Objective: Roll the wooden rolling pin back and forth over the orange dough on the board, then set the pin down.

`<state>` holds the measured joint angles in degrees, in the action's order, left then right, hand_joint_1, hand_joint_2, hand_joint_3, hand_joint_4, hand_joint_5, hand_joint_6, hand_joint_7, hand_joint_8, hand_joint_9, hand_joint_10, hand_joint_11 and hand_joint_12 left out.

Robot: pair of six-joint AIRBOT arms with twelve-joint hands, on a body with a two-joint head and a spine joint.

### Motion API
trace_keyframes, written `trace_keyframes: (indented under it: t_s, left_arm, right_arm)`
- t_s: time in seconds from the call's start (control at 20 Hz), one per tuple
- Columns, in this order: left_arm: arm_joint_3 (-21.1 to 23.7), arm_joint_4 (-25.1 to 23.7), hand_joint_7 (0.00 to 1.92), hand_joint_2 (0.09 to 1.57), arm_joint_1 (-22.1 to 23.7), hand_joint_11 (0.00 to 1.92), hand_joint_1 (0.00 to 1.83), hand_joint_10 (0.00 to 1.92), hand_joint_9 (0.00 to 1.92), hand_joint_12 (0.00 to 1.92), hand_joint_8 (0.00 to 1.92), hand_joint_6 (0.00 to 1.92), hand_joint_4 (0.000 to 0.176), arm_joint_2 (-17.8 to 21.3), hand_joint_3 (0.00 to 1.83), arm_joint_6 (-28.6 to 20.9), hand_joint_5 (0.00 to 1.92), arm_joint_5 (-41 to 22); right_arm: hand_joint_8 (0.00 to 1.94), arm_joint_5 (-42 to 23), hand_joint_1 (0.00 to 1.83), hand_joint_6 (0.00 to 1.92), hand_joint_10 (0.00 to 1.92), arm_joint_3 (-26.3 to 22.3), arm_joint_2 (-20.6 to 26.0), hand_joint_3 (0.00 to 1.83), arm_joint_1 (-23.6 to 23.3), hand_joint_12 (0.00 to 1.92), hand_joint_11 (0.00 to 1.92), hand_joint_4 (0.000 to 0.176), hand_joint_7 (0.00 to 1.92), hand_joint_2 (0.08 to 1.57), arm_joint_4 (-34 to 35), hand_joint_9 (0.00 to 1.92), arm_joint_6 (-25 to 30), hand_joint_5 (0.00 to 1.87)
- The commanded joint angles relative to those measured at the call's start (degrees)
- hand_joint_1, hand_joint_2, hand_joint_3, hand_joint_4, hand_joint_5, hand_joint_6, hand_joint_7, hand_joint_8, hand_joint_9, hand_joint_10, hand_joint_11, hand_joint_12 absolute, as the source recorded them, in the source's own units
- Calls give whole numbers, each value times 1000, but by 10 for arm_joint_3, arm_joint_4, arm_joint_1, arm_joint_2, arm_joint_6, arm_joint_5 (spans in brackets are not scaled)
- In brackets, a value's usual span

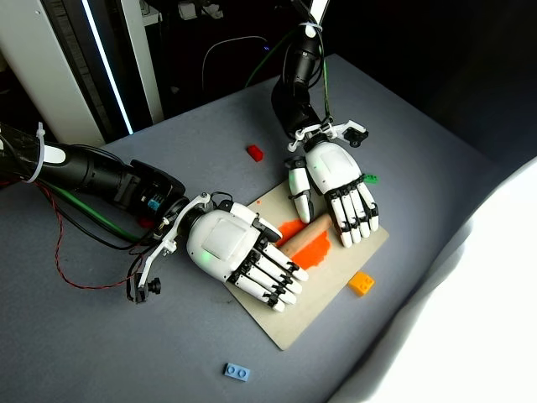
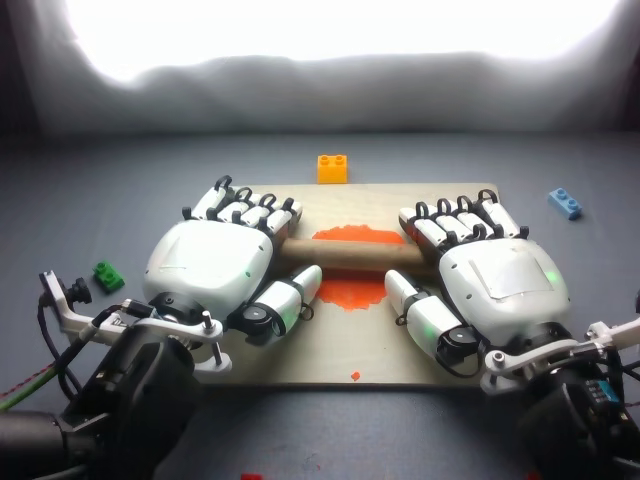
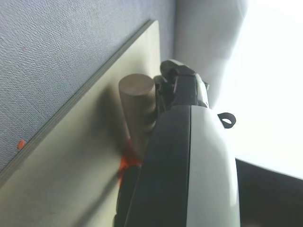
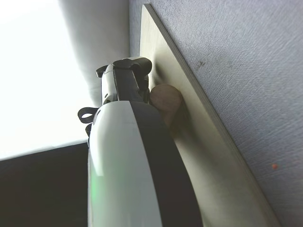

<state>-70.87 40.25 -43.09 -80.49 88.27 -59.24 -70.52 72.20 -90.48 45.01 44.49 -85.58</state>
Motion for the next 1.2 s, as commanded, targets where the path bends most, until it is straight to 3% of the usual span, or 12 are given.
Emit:
trace_keyframes:
  t_s: [0.0, 0.3, 0.55, 0.8, 1.0, 1.15]
  left_arm:
    - [1, -27, 379, 1499, 1, 0, 0, 7, 294, 567, 7, 9, 0, 5, 0, -3, 325, -64]
    - [16, -30, 386, 1497, -3, 0, 0, 3, 294, 548, 3, 6, 0, 20, 0, -9, 318, -64]
    - [26, -30, 370, 1497, -5, 0, 0, 2, 294, 529, 0, 1, 0, 24, 0, -10, 292, -64]
    - [35, -31, 366, 1497, -9, 0, 0, 5, 302, 634, 4, 3, 0, 27, 0, -10, 301, -64]
    - [47, -32, 354, 1503, -20, 0, 0, 5, 256, 455, 1, 2, 0, 34, 1, -15, 309, -70]
    - [55, -32, 366, 1500, -28, 0, 0, 9, 278, 537, 3, 4, 0, 38, 0, -20, 318, -77]
  right_arm:
    - [12, -58, 0, 9, 12, -2, 2, 0, 1, 899, 0, 0, 373, 1544, -38, 319, -1, 367]
    - [5, -64, 0, 2, 14, -11, 4, 0, 7, 846, 0, 0, 387, 1542, -51, 340, -1, 351]
    - [14, -69, 0, 16, 19, -16, 5, 7, 9, 918, 0, 0, 432, 1555, -59, 365, -2, 390]
    - [0, -74, 0, 10, 2, -23, 6, 4, 15, 879, 0, 0, 396, 1559, -70, 339, -3, 389]
    - [4, -79, 0, 13, 10, -30, 6, 0, 18, 978, 0, 0, 410, 1555, -72, 361, -6, 400]
    - [0, -82, 0, 4, 0, -37, 7, 0, 21, 853, 0, 0, 356, 1538, -73, 303, -11, 344]
